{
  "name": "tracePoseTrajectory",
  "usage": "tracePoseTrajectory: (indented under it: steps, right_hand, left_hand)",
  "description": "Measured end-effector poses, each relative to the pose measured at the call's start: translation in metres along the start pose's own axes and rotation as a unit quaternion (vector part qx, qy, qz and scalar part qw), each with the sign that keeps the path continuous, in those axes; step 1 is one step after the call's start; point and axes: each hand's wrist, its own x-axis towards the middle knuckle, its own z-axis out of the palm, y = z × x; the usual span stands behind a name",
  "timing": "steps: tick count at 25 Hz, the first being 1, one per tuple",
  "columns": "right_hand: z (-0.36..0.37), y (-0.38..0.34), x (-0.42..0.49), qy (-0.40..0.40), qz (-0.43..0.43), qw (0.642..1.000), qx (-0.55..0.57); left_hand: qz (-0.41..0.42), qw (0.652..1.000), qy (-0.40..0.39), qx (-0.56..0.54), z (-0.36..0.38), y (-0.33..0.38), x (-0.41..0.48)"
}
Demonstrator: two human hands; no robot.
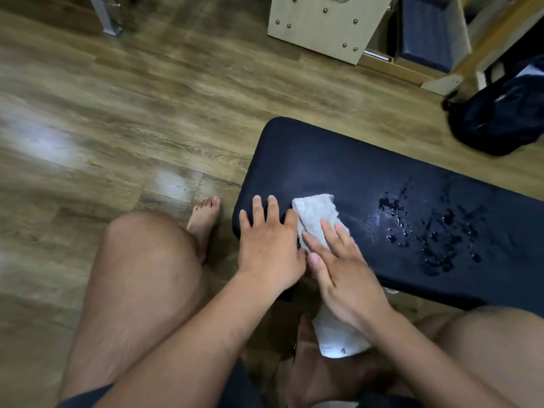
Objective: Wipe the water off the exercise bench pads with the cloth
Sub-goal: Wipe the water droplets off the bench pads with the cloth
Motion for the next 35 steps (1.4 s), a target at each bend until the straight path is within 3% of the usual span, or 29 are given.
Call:
tracePoseTrajectory:
  steps: [4, 8, 11, 13, 15, 17, 19, 23, 25, 27, 29, 31, 33, 35]
  right_hand:
    - [-0.031, 0.025, 0.111, 0.016, 0.031, 0.998, -0.058]
    - [-0.063, 0.027, 0.205, 0.006, 0.101, 0.995, 0.019]
    - [-0.033, -0.008, 0.186, 0.021, 0.058, 0.998, 0.008]
    - [-0.008, -0.033, 0.121, 0.035, -0.006, 0.996, 0.083]
    - [0.009, -0.038, 0.047, 0.026, -0.024, 0.992, 0.123]
    - [0.018, -0.015, 0.001, 0.060, -0.020, 0.998, 0.030]
    - [0.011, 0.018, -0.020, 0.081, 0.036, 0.996, 0.008]
    - [0.005, 0.020, -0.020, 0.064, 0.077, 0.995, 0.028]
    - [0.005, -0.024, -0.009, 0.035, 0.038, 0.999, -0.011]
    - [0.008, -0.071, 0.008, 0.007, -0.047, 0.992, -0.113]
    - [0.008, -0.092, 0.021, 0.001, -0.095, 0.981, -0.169]
    - [0.009, -0.074, 0.024, 0.038, -0.111, 0.982, -0.147]
    - [0.011, -0.026, 0.011, 0.058, -0.064, 0.995, -0.046]
    - [0.009, 0.024, -0.016, 0.085, 0.022, 0.996, -0.014]
  left_hand:
    - [0.009, 1.000, 0.016, -0.002, -0.003, -0.004, 0.000]
    - [-0.029, 0.988, 0.089, -0.122, -0.008, -0.007, 0.002]
    - [-0.037, 0.962, 0.195, -0.185, -0.016, -0.009, 0.012]
    - [-0.024, 0.957, 0.223, -0.186, -0.019, -0.002, 0.016]
    - [-0.016, 0.965, 0.186, -0.185, -0.019, 0.007, 0.017]
    - [-0.023, 0.983, 0.101, -0.154, -0.013, 0.014, 0.018]
    - [-0.016, 0.995, 0.047, -0.090, -0.006, 0.017, 0.019]
    - [0.008, 0.992, 0.084, -0.098, 0.001, 0.008, 0.013]
    - [0.013, 0.979, 0.159, -0.128, -0.001, 0.002, 0.005]
    - [0.006, 0.974, 0.186, -0.128, -0.003, -0.001, -0.002]
    - [-0.009, 0.975, 0.180, -0.132, -0.003, 0.000, -0.008]
    - [-0.010, 0.973, 0.188, -0.132, -0.003, 0.003, -0.010]
    - [-0.007, 0.982, 0.151, -0.116, 0.001, 0.003, -0.013]
    - [-0.008, 0.995, 0.075, -0.070, 0.005, 0.003, -0.011]
